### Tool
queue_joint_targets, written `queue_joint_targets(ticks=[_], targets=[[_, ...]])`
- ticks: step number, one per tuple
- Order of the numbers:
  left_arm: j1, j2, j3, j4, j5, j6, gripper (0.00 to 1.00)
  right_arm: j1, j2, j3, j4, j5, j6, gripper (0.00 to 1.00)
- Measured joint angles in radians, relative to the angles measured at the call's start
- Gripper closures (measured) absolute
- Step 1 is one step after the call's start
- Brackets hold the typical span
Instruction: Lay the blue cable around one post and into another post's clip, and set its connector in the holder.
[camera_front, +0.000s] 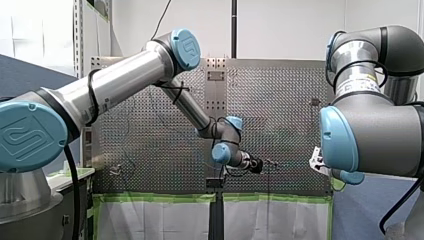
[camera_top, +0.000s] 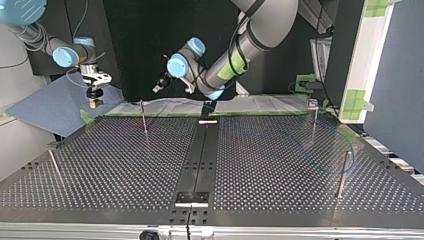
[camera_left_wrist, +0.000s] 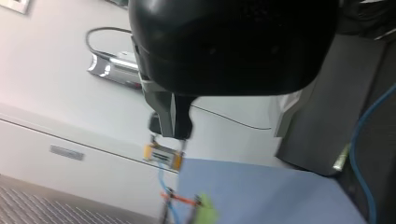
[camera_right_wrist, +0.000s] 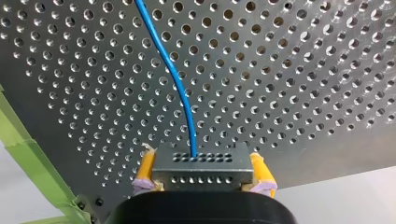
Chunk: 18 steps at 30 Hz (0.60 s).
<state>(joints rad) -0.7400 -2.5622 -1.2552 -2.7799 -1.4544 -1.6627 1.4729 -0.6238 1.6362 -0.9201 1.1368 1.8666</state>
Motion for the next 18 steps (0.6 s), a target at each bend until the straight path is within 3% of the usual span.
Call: queue_joint_targets(ticks=[10,18], targets=[[-0.08,0.0,0.04,0.078,-0.082,-0.084,0.01,0.001,0.0,0.0,0.001,0.0,0.006,1.0],[-0.093,-0.001,0.04,0.055,-0.157,-0.157,0.01,0.003,0.0,0.0,0.001,0.0,0.009,1.0]])
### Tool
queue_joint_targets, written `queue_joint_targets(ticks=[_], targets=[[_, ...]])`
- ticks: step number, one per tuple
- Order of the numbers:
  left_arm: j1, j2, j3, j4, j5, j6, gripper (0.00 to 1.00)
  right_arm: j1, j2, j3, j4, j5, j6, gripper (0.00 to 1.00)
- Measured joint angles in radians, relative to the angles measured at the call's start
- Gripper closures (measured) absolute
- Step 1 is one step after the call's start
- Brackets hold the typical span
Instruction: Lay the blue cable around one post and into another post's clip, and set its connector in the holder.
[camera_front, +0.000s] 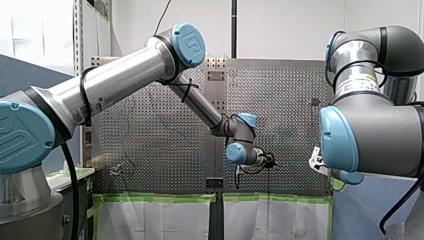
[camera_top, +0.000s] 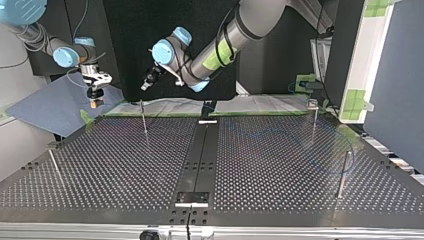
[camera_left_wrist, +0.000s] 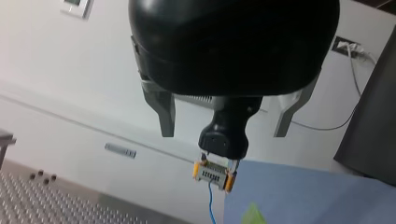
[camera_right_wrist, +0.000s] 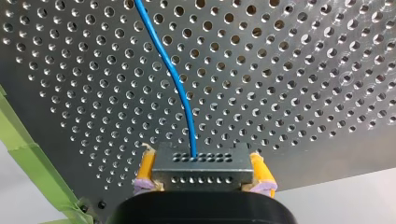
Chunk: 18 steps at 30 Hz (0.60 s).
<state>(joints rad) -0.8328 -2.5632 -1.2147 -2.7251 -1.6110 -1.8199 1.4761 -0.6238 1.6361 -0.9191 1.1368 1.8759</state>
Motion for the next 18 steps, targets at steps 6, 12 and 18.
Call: queue_joint_targets(ticks=[6,12,18], targets=[[-0.001,0.0,0.0,-0.013,-0.051,-0.007,0.01,0.001,0.0,0.0,0.0,0.0,0.002,1.0],[-0.001,0.0,0.0,-0.015,-0.102,0.007,0.01,0.002,0.0,0.0,0.0,0.0,0.011,1.0],[-0.002,0.0,0.0,-0.019,-0.16,0.01,0.01,0.002,0.0,0.0,0.0,0.0,0.013,1.0]])
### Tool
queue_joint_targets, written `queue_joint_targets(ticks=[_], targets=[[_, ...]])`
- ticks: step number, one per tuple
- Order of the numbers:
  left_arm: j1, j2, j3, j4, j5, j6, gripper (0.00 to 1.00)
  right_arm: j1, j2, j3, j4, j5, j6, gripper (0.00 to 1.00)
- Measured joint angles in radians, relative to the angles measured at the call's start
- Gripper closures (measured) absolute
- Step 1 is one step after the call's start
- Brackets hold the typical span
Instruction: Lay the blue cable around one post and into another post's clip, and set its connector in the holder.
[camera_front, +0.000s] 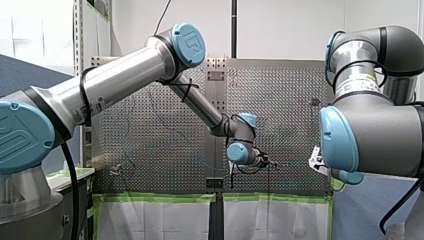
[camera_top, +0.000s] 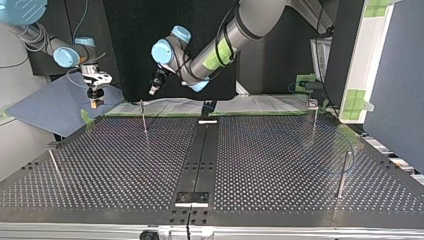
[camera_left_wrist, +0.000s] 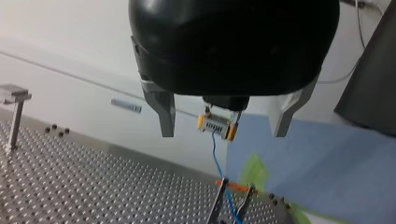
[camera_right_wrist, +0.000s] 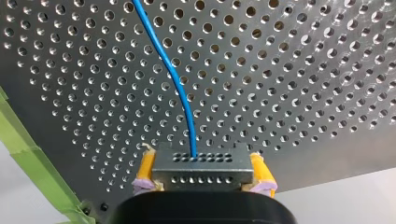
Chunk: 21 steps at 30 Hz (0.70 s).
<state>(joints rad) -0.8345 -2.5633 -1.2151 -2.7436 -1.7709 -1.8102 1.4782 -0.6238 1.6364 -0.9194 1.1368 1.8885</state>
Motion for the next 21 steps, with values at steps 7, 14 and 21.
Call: queue_joint_targets(ticks=[7,14,21], targets=[[0.002,0.0,-0.001,-0.001,-0.061,-0.003,0.01,0.001,0.0,0.0,-0.001,-0.001,0.0,1.0],[0.003,0.0,-0.002,-0.005,-0.127,-0.007,0.01,0.002,0.0,0.0,0.0,-0.001,0.0,1.0],[0.004,0.0,-0.002,-0.005,-0.165,-0.008,0.01,0.004,0.0,0.0,0.0,-0.002,0.0,1.0]])
